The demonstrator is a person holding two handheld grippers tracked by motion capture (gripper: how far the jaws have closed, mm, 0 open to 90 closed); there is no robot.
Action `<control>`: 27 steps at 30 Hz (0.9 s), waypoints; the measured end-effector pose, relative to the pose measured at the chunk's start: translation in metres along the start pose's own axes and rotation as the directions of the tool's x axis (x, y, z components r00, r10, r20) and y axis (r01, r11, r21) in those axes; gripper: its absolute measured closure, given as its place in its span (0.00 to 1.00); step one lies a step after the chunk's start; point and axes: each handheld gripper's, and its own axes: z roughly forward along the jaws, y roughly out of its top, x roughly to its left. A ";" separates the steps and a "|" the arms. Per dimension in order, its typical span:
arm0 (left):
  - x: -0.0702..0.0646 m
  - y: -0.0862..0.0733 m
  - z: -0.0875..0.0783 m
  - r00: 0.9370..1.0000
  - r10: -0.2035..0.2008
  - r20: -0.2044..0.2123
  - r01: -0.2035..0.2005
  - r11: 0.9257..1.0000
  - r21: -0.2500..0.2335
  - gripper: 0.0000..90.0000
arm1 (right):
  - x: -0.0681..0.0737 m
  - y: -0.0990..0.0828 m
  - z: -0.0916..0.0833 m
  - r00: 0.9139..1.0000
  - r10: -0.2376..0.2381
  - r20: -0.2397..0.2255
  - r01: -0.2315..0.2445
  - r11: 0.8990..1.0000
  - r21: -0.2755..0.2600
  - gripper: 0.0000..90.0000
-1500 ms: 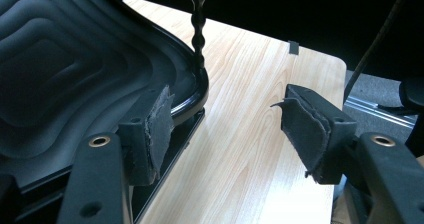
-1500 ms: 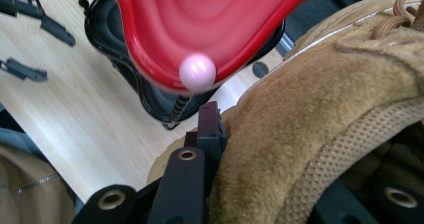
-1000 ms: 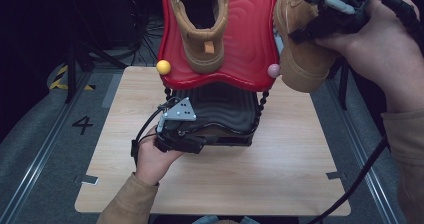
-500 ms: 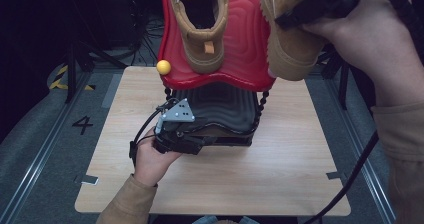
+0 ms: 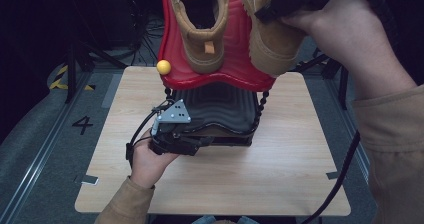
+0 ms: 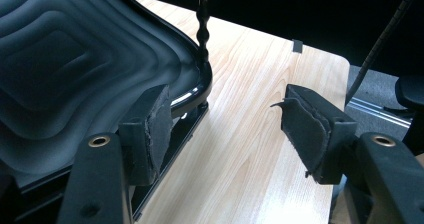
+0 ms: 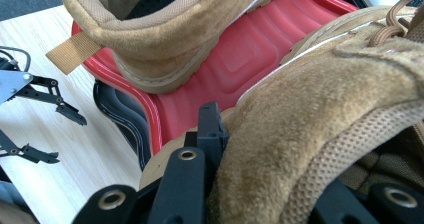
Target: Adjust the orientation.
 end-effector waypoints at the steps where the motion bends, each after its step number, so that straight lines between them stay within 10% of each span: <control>1: 0.000 0.000 -0.001 1.000 0.004 0.002 -0.004 1.000 0.004 0.41 | 0.000 0.001 0.001 1.000 -0.005 0.002 0.005 1.000 0.001 0.88; 27: 0.002 -0.003 -0.001 1.000 -0.008 -0.003 0.008 1.000 0.003 0.41 | 0.030 0.023 0.049 0.997 -0.072 0.041 0.072 0.997 0.002 0.86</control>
